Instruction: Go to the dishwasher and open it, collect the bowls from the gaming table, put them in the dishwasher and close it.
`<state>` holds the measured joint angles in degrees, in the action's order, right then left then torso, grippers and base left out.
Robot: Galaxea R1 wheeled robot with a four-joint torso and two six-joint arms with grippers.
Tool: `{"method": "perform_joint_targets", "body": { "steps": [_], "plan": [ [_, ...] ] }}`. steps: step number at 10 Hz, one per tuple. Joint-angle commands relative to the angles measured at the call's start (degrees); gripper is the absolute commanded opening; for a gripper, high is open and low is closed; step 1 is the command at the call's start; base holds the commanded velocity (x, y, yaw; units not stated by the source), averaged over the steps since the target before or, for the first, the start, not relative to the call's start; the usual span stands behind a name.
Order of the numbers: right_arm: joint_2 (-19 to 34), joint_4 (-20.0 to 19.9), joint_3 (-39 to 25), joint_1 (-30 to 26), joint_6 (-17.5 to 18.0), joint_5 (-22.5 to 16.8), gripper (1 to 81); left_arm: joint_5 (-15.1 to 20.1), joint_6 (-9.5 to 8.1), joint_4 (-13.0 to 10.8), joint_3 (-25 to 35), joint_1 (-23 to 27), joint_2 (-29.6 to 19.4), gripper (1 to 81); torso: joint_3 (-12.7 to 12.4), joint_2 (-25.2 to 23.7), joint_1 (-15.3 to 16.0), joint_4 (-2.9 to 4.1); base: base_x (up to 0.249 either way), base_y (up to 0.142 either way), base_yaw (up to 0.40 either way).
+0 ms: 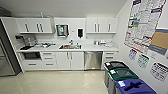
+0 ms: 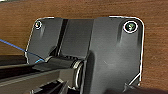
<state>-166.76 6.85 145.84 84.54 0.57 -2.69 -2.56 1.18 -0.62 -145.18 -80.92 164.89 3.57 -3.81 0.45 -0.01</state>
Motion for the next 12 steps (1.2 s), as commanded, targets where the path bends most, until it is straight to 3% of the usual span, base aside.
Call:
{"method": "perform_joint_targets", "body": {
  "steps": [1,12],
  "plan": [
    [0.2,0.1,-0.1,-3.5,-0.2,-3.0,81.1,2.6,-0.39,0.4,0.3,3.8,-0.8,81.1,0.0,0.0,0.0,0.00,0.116,0.000,0.000],
    [0.1,0.1,0.0,-3.5,-0.2,-3.0,81.1,2.6,-0.39,0.4,0.2,3.8,-0.8,81.1,0.0,0.0,0.0,0.00,0.111,0.000,0.000]
  ]
}}
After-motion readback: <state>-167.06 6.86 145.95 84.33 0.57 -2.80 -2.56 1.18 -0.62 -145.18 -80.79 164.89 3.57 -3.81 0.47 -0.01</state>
